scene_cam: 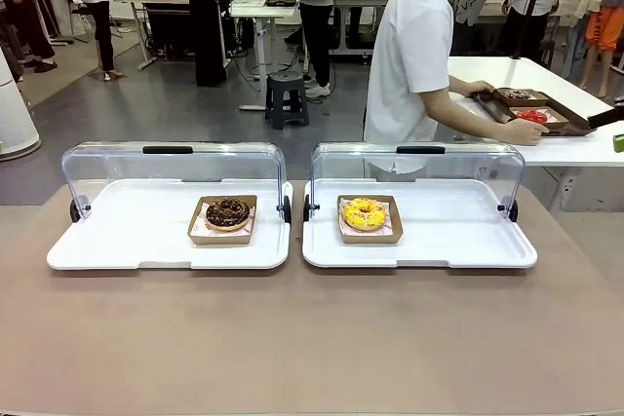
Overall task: Provide the desired donut to the person.
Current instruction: Place the picked Paper togo box onto the Handle tray extended by the person.
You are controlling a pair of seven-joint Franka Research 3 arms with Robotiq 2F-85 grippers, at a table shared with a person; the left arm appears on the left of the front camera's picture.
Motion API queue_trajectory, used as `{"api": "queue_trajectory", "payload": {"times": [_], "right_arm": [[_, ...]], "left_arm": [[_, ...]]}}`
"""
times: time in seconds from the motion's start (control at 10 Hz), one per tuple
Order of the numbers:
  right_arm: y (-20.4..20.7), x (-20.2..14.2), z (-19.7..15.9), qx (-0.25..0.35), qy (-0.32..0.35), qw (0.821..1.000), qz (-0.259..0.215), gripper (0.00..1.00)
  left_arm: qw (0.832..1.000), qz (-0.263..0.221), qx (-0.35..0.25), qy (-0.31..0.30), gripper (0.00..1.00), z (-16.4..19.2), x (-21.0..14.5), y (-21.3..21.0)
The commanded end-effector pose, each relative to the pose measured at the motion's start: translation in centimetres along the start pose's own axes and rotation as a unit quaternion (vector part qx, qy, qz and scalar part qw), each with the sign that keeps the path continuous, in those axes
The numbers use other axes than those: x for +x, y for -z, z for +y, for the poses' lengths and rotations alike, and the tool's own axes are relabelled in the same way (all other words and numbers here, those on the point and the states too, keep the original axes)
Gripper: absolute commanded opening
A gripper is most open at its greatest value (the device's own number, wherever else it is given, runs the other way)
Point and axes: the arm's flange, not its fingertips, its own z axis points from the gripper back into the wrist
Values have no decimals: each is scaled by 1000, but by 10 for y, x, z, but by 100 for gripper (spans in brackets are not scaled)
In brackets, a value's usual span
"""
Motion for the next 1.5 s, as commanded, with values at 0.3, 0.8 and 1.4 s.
{"api": "queue_trajectory", "payload": {"times": [0.3,0.8,1.4], "right_arm": [[0,0,0,-3,0,1000,0,100],[0,0,0,-3,0,1000,0,100],[0,0,0,-3,0,1000,0,100]], "left_arm": [[1000,-5,2,0,100,0,0,-2],[1000,-5,2,0,100,0,0,-2],[1000,-5,2,0,100,0,0,-2]]}}
